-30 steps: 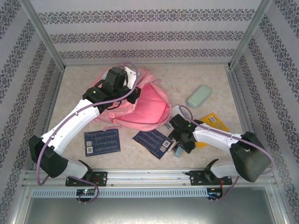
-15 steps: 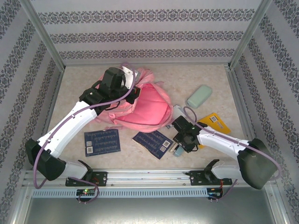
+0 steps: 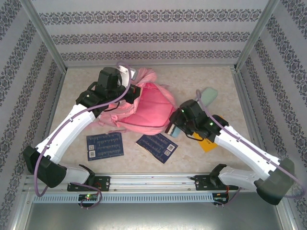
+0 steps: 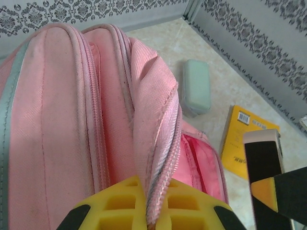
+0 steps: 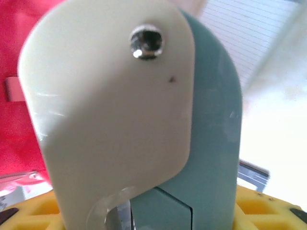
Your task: Pack the student bag
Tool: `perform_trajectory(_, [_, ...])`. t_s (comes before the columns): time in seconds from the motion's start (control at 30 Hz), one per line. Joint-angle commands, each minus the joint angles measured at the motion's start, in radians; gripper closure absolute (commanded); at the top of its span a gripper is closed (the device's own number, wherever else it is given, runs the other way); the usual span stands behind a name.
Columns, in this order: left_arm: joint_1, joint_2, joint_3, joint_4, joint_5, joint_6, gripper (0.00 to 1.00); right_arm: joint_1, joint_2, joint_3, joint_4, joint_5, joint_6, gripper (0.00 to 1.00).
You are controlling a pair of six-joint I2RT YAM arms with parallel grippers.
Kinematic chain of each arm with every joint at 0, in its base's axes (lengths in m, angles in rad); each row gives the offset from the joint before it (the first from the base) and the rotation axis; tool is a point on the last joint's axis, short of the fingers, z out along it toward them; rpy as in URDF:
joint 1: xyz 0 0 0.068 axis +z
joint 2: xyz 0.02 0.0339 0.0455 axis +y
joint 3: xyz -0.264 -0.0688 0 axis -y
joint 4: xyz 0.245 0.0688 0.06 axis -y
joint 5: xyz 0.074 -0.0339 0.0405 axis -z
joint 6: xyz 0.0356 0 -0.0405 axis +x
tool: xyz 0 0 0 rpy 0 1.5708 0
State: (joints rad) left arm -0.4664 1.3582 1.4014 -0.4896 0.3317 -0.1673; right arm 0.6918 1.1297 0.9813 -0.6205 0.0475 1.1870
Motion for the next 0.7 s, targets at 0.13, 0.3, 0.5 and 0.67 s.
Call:
perform_trajectory(0.13, [0.065, -0.027, 0.006, 0.24, 0.181, -0.117, 1.0, 0.011, 0.27, 0.165, 0.331, -0.101, -0.093, 0.56])
perform_trajectory(0.3, [0.072, -0.024, 0.008, 0.271, 0.245, -0.155, 1.0, 0.007, 0.53, 0.301, 0.61, -0.208, -0.086, 0.56])
perform_trajectory(0.5, [0.072, -0.026, 0.005, 0.294, 0.284, -0.179, 1.0, 0.042, 0.846, 0.559, 0.731, -0.291, -0.025, 0.38])
perform_trajectory(0.67, [0.087, -0.02, 0.002, 0.293, 0.274, -0.183, 1.0, 0.054, 0.922, 0.59, 0.807, -0.288, -0.01, 0.02])
